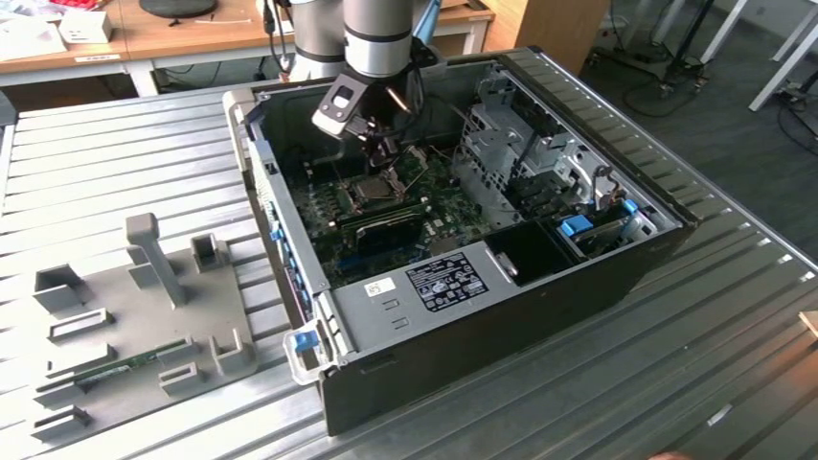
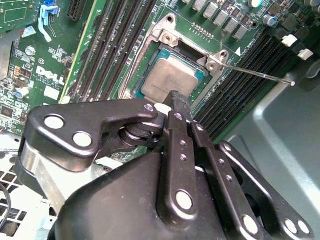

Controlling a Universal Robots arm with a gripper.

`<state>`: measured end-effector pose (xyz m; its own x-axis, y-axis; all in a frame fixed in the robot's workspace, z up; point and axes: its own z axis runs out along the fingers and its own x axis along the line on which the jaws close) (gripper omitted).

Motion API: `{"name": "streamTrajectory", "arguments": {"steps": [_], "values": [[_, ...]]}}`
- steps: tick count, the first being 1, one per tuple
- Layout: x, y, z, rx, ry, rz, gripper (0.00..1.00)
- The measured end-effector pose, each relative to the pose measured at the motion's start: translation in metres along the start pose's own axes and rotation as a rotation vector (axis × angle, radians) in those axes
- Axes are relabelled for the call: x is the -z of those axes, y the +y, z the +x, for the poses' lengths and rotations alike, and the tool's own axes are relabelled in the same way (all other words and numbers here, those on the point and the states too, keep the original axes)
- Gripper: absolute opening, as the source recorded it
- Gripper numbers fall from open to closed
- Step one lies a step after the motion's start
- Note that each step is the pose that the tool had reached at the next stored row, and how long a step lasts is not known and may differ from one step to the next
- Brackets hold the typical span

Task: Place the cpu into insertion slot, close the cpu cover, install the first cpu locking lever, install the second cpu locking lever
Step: 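Place the cpu into insertion slot, then close the cpu cover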

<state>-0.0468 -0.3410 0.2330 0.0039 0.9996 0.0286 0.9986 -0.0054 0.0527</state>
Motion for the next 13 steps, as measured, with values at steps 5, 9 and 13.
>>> {"name": "streamTrajectory", "arguments": {"steps": [5, 9, 13], "values": [[-0.0001, 0.0001, 0.0, 0.0, 0.0, 0.0, 0.1], [-0.0018, 0.0, 0.0, 0.0, 0.0, -0.0001, 0.1], [-0.0025, 0.0, -0.0001, 0.0, 0.0, -0.0001, 0.1]]}}
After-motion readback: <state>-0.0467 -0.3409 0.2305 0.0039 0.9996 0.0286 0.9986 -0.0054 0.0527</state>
